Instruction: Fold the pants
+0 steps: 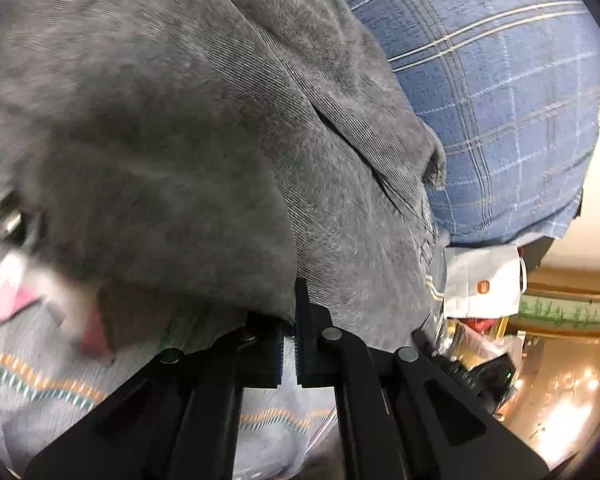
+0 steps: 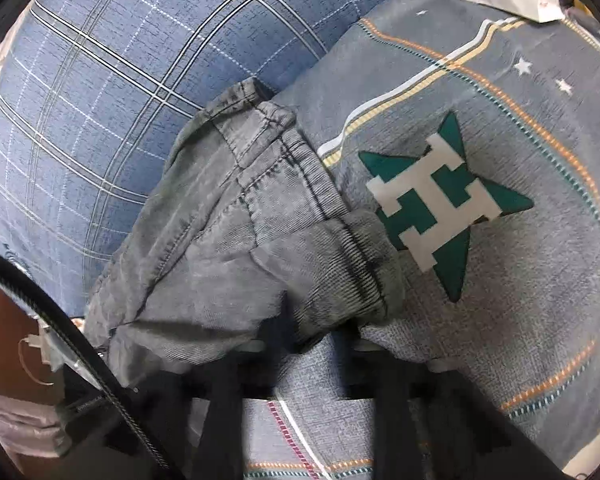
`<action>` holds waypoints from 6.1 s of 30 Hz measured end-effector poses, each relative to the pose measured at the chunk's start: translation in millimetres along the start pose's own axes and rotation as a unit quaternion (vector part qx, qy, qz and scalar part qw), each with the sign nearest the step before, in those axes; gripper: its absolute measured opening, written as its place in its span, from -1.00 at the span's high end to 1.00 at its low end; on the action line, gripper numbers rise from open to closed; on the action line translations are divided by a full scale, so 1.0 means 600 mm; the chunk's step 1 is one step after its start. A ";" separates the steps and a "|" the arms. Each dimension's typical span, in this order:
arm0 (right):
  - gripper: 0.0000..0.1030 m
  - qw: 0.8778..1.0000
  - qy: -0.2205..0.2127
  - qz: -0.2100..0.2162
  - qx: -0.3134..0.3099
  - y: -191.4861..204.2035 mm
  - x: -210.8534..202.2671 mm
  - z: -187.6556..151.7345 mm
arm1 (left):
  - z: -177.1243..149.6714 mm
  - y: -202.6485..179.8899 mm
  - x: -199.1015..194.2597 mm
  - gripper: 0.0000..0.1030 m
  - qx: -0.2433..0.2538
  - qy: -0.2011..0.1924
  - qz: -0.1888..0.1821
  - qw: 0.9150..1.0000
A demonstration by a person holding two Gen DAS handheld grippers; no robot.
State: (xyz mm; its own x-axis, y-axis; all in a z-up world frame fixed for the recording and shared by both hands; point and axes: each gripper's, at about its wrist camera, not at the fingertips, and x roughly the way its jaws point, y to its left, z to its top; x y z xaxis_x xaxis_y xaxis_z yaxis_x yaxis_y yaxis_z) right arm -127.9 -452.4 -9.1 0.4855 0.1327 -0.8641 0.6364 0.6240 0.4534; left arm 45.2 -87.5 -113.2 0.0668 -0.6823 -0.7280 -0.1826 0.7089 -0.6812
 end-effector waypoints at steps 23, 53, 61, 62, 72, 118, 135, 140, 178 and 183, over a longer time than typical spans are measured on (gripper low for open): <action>-0.25 0.979 -0.097 -0.125 -0.129 0.074 -0.100 -0.032 | -0.143 -0.033 -0.098 -0.11 0.246 -0.061 0.051 0.966; -0.24 0.996 -0.023 0.065 0.059 0.189 0.256 0.259 | 0.045 -0.008 -0.127 -0.37 0.161 -0.104 0.060 0.980; 0.92 0.997 -0.035 0.069 -0.004 0.225 0.191 0.232 | 0.032 -0.014 -0.124 -0.37 0.170 -0.106 0.059 0.978; 0.93 0.996 -0.040 0.072 -0.021 0.233 0.164 0.217 | 0.031 -0.014 -0.129 -0.37 0.169 -0.106 0.053 0.979; 0.93 0.983 -0.077 0.133 -0.098 0.202 -0.027 -0.040 | 0.022 -0.024 -0.162 -0.37 0.162 -0.096 -0.016 0.982; 0.83 0.964 -0.108 0.181 -0.164 0.108 -0.157 0.006 | -0.068 -0.137 -0.139 0.98 0.188 -0.083 0.017 0.979; 0.83 0.994 -0.006 0.042 -0.099 0.047 -0.090 -0.052 | -0.115 -0.044 -0.065 0.97 0.214 -0.037 0.011 0.976; 0.71 0.991 0.060 -0.044 -0.108 0.027 -0.012 -0.071 | -0.101 -0.019 -0.022 0.96 0.208 -0.017 0.047 0.977; 0.48 0.929 0.170 0.124 -0.306 0.563 0.313 -0.152 | 0.133 0.153 -0.329 0.03 0.005 -0.146 0.024 0.989; 0.77 0.913 0.114 0.150 -0.363 0.580 0.223 -0.212 | 0.129 0.136 -0.354 0.03 0.020 -0.164 0.018 0.986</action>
State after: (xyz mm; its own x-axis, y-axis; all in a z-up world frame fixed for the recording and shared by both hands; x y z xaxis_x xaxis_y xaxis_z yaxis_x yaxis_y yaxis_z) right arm 82.1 -119.5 5.0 0.3832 0.4862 -0.7854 -0.1093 0.8682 0.4841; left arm 92.0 128.8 -20.2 0.3763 -0.5661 -0.7334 -0.1525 0.7430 -0.6517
